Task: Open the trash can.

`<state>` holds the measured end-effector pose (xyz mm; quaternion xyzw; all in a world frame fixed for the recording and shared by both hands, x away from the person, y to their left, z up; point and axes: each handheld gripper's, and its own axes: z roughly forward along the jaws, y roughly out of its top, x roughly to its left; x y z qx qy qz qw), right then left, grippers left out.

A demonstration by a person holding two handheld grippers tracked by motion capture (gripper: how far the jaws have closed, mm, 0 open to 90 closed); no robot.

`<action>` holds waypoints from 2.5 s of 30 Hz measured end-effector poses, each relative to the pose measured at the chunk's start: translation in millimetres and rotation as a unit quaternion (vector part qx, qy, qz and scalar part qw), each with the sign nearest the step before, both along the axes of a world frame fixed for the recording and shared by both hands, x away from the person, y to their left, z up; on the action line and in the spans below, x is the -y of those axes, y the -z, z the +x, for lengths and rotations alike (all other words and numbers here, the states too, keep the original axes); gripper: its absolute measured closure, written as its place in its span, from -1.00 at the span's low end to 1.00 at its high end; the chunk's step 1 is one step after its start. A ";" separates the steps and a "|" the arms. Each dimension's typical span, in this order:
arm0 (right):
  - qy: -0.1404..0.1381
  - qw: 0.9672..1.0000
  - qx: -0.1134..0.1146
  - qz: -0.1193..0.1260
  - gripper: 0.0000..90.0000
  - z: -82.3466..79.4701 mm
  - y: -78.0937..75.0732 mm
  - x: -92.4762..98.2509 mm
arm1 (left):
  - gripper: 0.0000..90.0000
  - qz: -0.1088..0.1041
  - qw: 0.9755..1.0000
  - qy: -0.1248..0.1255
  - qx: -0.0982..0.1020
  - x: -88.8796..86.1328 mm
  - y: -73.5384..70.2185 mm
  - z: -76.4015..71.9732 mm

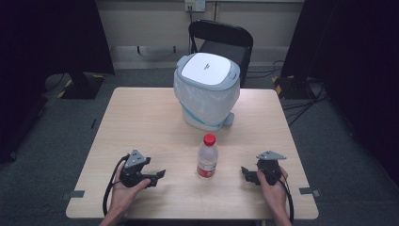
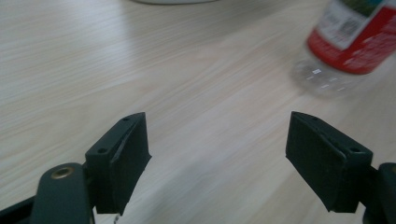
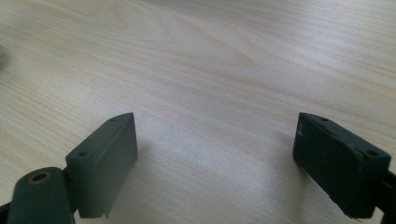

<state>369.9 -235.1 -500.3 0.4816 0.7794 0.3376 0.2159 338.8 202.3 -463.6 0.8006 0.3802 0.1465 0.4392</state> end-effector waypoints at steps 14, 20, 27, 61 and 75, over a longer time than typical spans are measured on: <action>0.000 1.000 0.000 0.000 -0.71 0.0 0.0 0.0 | -0.64 -0.043 0.993 0.111 0.002 87.8 -10.4 5.0; 0.000 1.000 0.000 0.000 -0.71 0.0 0.0 0.0 | -0.65 -0.041 0.993 0.114 0.011 103.1 -12.2 13.7; 0.000 1.000 0.000 0.000 -0.71 0.0 0.0 0.0 | -0.65 -0.036 0.993 0.111 0.017 122.5 -3.9 25.1; 0.000 1.000 0.000 0.000 -0.71 0.1 0.0 0.0 | -0.36 0.000 0.997 0.033 0.076 28.4 -14.6 14.4; 0.000 1.000 0.000 0.000 -0.71 0.0 0.0 0.0 | -0.36 0.015 0.994 -0.089 0.065 -70.2 -2.6 -5.8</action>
